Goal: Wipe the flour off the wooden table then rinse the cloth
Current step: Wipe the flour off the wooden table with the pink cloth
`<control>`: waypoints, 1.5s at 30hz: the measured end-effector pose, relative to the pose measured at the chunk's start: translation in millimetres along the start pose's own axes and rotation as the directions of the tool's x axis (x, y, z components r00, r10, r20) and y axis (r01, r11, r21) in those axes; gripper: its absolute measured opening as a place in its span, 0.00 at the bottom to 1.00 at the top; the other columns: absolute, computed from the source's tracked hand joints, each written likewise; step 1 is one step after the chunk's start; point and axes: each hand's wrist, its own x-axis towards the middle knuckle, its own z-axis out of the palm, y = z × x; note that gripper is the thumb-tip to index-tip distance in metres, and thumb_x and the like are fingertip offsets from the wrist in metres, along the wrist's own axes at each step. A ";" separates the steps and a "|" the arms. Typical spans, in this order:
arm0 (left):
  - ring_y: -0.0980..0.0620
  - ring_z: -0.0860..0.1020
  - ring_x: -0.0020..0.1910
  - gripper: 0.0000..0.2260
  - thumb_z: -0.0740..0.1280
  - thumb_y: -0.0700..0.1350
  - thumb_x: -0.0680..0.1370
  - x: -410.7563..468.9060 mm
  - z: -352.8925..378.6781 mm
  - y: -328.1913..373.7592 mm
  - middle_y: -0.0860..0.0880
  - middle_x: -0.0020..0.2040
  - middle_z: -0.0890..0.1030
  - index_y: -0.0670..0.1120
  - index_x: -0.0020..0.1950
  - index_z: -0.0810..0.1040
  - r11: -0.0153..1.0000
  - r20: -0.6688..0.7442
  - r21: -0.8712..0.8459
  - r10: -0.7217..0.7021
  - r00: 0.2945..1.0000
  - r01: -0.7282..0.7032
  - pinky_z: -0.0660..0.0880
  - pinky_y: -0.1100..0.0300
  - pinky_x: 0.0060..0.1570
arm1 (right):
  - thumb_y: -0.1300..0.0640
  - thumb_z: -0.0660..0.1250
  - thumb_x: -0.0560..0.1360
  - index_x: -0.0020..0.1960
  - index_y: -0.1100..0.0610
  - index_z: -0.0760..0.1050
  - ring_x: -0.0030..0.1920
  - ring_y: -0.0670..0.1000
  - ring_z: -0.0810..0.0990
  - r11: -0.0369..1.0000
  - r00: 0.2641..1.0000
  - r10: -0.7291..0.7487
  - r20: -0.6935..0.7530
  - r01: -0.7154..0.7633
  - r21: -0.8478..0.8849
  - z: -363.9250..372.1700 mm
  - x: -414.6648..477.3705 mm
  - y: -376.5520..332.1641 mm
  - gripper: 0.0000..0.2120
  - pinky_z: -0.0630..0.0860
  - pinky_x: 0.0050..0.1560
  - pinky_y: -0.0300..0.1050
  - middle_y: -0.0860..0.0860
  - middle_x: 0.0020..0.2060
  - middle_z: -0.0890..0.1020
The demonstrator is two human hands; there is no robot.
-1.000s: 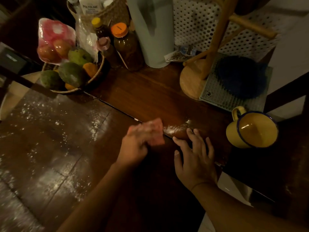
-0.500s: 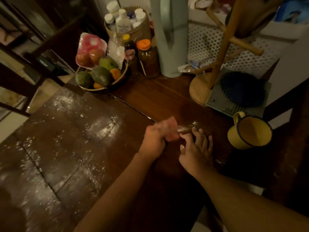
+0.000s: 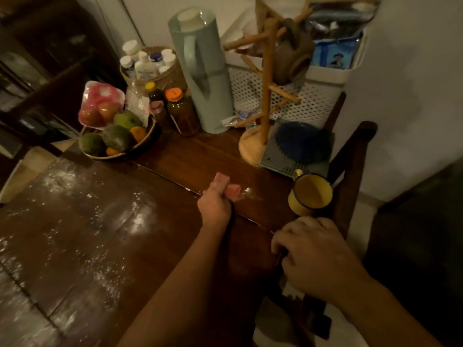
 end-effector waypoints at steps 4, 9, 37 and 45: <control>0.51 0.75 0.67 0.23 0.61 0.33 0.73 -19.9 22.5 29.0 0.48 0.68 0.77 0.49 0.63 0.81 0.850 0.207 0.034 0.509 0.836 -0.526 0.62 0.66 0.70 | 0.49 0.55 0.71 0.31 0.47 0.71 0.33 0.47 0.71 0.996 0.957 0.042 -0.286 -0.017 0.088 16.9 -5.1 4.8 0.11 0.73 0.49 0.49 0.44 0.26 0.72; 0.59 0.73 0.69 0.25 0.61 0.32 0.69 -46.9 -19.7 -6.8 0.56 0.66 0.79 0.51 0.61 0.83 0.713 0.481 -0.148 0.658 0.580 -0.686 0.64 0.61 0.69 | 0.53 0.54 0.66 0.27 0.48 0.65 0.27 0.46 0.63 0.992 0.946 0.065 -0.319 -0.026 0.127 15.2 -0.5 4.1 0.09 0.70 0.42 0.47 0.43 0.22 0.64; 0.54 0.64 0.75 0.23 0.52 0.46 0.78 -178.2 -77.9 -100.7 0.53 0.76 0.67 0.56 0.73 0.70 0.978 0.067 0.196 0.065 0.996 -0.077 0.58 0.50 0.73 | 0.51 0.64 0.79 0.56 0.42 0.75 0.51 0.48 0.77 0.970 0.902 -0.072 0.425 -0.035 0.239 36.8 75.1 -84.5 0.07 0.77 0.58 0.53 0.44 0.51 0.78; 0.47 0.55 0.79 0.30 0.64 0.36 0.79 -99.7 -63.6 -61.2 0.52 0.79 0.59 0.55 0.78 0.62 0.956 -0.137 0.099 -0.262 0.955 0.276 0.49 0.48 0.76 | 0.51 0.65 0.78 0.55 0.45 0.74 0.50 0.48 0.77 0.989 0.916 0.092 0.391 -0.131 0.075 45.4 88.5 -69.8 0.06 0.79 0.54 0.54 0.46 0.50 0.78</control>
